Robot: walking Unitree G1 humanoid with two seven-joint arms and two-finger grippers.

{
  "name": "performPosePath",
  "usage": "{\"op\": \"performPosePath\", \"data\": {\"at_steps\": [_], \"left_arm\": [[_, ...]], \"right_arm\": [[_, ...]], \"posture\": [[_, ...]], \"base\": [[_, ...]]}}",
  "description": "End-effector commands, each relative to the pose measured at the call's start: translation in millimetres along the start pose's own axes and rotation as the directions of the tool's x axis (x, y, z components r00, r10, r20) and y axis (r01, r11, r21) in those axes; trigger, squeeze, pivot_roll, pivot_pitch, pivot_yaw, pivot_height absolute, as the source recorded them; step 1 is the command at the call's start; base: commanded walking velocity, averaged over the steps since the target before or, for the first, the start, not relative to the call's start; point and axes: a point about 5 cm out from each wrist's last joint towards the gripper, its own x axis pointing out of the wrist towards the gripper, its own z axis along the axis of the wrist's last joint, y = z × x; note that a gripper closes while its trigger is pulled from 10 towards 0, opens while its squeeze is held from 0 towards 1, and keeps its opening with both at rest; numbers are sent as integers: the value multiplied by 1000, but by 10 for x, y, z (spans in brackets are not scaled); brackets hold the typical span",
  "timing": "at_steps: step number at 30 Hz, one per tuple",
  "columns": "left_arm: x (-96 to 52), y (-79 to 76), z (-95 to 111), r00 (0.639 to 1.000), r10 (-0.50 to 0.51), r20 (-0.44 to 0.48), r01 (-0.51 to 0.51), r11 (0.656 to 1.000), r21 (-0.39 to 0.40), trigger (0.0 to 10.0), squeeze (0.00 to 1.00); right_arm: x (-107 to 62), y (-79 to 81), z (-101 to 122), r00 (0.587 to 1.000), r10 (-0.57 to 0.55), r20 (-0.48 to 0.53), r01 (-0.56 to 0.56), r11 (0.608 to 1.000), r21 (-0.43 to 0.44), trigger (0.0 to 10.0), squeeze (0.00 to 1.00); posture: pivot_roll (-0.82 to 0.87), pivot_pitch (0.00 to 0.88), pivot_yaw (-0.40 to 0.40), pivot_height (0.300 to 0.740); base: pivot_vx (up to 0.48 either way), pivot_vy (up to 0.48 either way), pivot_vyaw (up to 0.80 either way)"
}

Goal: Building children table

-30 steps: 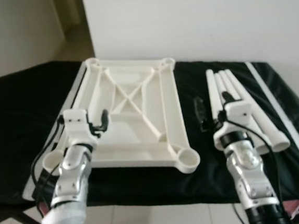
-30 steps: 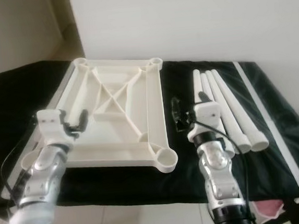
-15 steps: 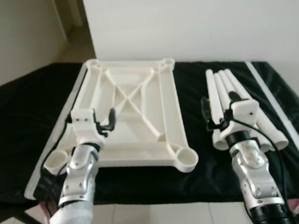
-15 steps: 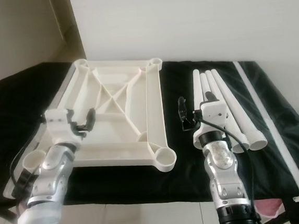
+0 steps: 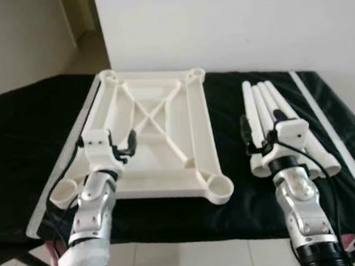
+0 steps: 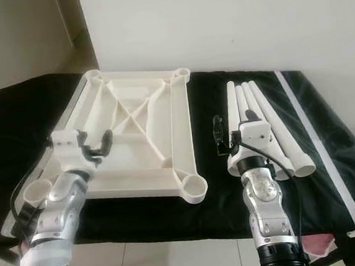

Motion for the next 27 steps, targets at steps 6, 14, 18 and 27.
{"op": "performPosePath", "data": {"at_steps": [6, 14, 18, 27], "left_arm": [[22, 4, 29, 1000, -15, -3, 15, 1000, 12, 10000, 0], [27, -10, 32, 1000, -25, -5, 25, 1000, 18, 10000, 0], [29, -13, 33, 1000, -25, -5, 25, 1000, 14, 10000, 0], [40, -30, 39, 1000, -27, 0, 27, 1000, 10, 10000, 0]], "right_arm": [[-61, -57, -64, 999, -36, -32, 35, 999, -10, 10000, 0], [-58, -71, -67, 998, -46, -33, 45, 999, -12, 10000, 0], [-57, -73, -68, 998, -50, -35, 50, 999, -13, 10000, 0], [-40, -100, -78, 997, -64, -45, 63, 998, -15, 10000, 0]], "posture": [[18, 8, 6, 740], [18, 8, 7, 740], [18, 8, 4, 740], [19, 7, 1, 740]], "base": [[0, 286, 0], [0, 287, 0], [0, 289, 0], [0, 289, -301]]}}
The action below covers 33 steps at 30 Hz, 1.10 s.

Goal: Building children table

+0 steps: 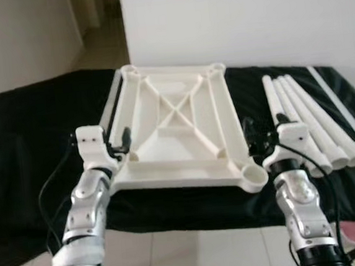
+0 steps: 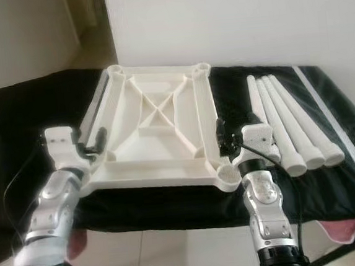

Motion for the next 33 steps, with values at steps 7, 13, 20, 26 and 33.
{"op": "performPosePath", "data": {"at_steps": [7, 13, 20, 26, 33], "left_arm": [[9, -49, -14, 1000, -16, -10, 16, 1000, -1, 10000, 0], [9, -49, -10, 1000, -16, -8, 16, 1000, -1, 10000, 0], [10, -48, 2, 1000, -16, 1, 16, 1000, 10, 10000, 0], [2, -65, 23, 1000, -27, 12, 26, 997, 73, 10000, 0], [-12, -145, 80, 992, -124, 35, 116, 979, 170, 10000, 0]], "right_arm": [[-7, -43, -35, 1000, -18, -18, 18, 1000, -7, 10000, 0], [-2, -42, -29, 1000, -15, -13, 15, 1000, -11, 10000, 0], [6, -40, -25, 1000, -12, -9, 12, 1000, -9, 10000, 0], [8, -39, -21, 1000, -12, -4, 12, 1000, -4, 10000, 0], [13, -63, -36, 1000, -29, -12, 29, 999, 16, 10000, 0]], "posture": [[20, 4, 0, 740], [21, 5, -2, 740], [22, 2, -4, 740], [23, 0, -7, 740], [24, 0, -9, 740]], "base": [[0, 287, -480], [0, 288, 0], [0, 144, 0], [0, 0, 0], [0, 0, 0]]}}
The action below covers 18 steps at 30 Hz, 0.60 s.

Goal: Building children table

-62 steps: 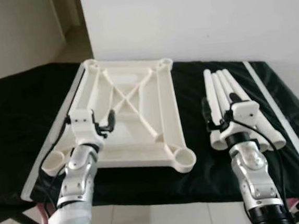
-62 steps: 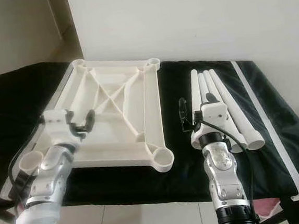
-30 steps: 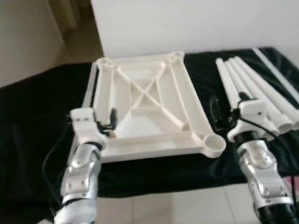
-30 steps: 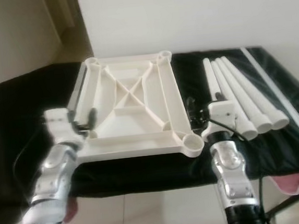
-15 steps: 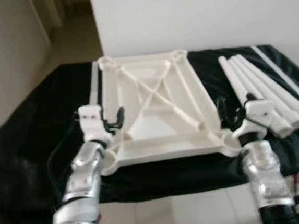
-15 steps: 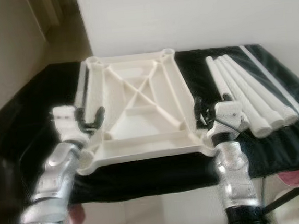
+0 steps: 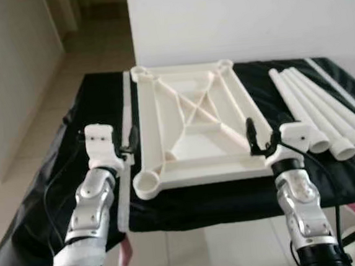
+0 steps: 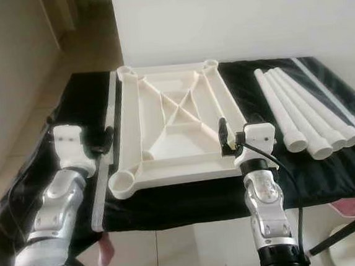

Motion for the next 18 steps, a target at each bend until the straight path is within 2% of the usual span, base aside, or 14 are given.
{"op": "performPosePath", "data": {"at_steps": [1, 18], "left_arm": [[-2, -50, 13, 998, -67, 6, 67, 997, 34, 10000, 0], [17, -37, -17, 999, -46, -14, 46, 999, 29, 10000, 0]], "right_arm": [[4, -34, -16, 1000, -12, -7, 12, 1000, 3, 10000, 0], [-17, -44, -39, 1000, -7, -18, 7, 1000, -6, 10000, 0]], "posture": [[23, 0, -7, 740], [15, 0, -6, 740]], "base": [[0, 0, 0], [0, -320, 0]]}}
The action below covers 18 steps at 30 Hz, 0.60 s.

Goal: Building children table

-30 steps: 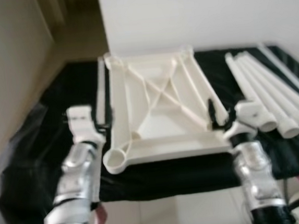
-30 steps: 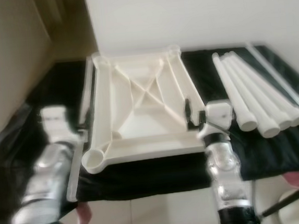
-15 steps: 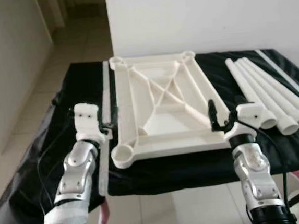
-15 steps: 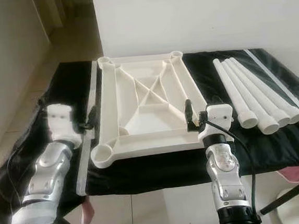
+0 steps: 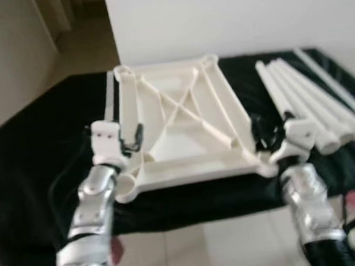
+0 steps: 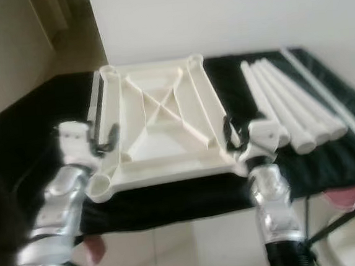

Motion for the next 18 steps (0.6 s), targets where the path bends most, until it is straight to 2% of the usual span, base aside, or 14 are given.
{"op": "performPosePath", "data": {"at_steps": [1, 3, 14, 18], "left_arm": [[-17, 49, -31, 1000, 14, -16, -14, 1000, 13, 10000, 0], [-13, 47, -32, 1000, 17, -17, -16, 1000, 15, 10000, 0], [-8, 57, -67, 999, 33, -34, -33, 999, -19, 10000, 0], [1, 77, -44, 999, -13, -39, 11, 999, -38, 10000, 0]], "right_arm": [[-5, 20, -20, 1000, 5, -8, -5, 1000, 10, 10000, 0], [-6, 24, -17, 1000, 8, -7, -7, 1000, 9, 10000, 0], [-2, 27, -19, 1000, 5, -12, -5, 1000, 13, 10000, 0], [39, -24, -37, 997, -51, -57, 54, 997, 60, 10000, 0]], "posture": [[14, 0, -7, 740], [14, 0, -7, 740], [10, 0, -10, 740], [9, 0, -13, 740]], "base": [[0, -345, 0], [0, -332, 0], [0, 0, 0], [0, 0, 0]]}}
